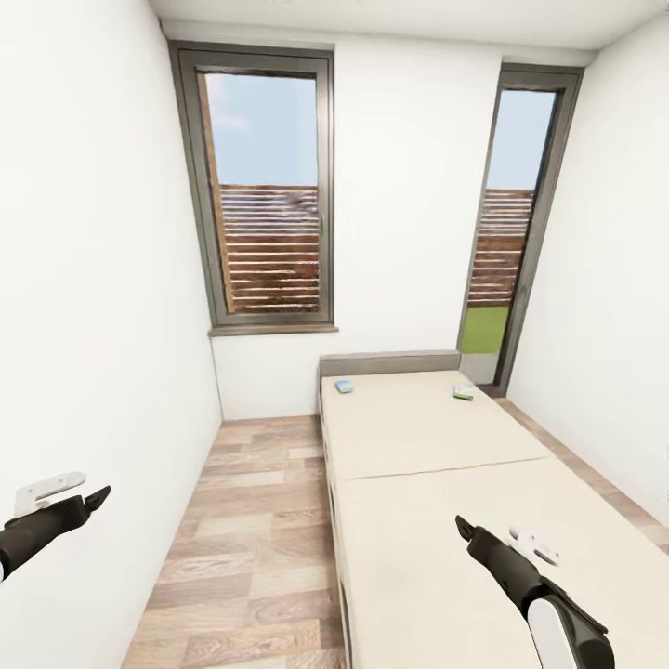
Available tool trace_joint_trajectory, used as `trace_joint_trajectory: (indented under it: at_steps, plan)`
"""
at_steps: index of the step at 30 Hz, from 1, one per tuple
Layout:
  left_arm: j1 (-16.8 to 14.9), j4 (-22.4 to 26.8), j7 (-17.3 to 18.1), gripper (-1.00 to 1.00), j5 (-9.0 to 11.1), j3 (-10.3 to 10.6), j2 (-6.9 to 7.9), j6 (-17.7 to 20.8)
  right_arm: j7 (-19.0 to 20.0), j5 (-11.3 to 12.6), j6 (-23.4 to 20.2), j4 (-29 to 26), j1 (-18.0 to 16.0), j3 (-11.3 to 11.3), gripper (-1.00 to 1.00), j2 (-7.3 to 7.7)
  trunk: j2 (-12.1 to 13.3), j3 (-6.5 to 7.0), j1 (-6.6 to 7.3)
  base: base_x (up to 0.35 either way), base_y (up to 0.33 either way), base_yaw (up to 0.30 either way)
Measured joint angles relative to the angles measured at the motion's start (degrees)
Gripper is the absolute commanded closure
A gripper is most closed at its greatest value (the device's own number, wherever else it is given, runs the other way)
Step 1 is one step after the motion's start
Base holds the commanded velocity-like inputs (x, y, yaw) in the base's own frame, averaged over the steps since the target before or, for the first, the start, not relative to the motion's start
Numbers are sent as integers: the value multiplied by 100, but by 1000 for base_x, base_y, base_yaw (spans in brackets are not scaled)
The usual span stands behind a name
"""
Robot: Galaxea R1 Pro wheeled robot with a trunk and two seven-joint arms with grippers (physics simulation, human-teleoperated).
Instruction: Put all the toys in the child's room - the three board games (two on the bed and one on the table), the two jigsaw puzzles on the table, and the tennis ball on the table - inside the toy box on the table in the child's room.
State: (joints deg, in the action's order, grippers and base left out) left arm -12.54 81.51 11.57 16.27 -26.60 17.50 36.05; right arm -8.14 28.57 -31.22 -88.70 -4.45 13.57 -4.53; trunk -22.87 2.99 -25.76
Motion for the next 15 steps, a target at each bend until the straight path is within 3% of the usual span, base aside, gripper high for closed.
trace_joint_trajectory:
  at_steps: [8, 15]
  plan:
    - [0, 4, 0, -100, 0, -2, 0, 5, -1, 0, 1, 1, 0, 0, -100, 0, 1, 6, 0, 0, 145, -16]
    - [0, 4, 0, -100, 2, -9, 0, 0, -1, 0, 0, 0, 0, 0, -100, 0, 0, 7, 0, 0, 39, -2]
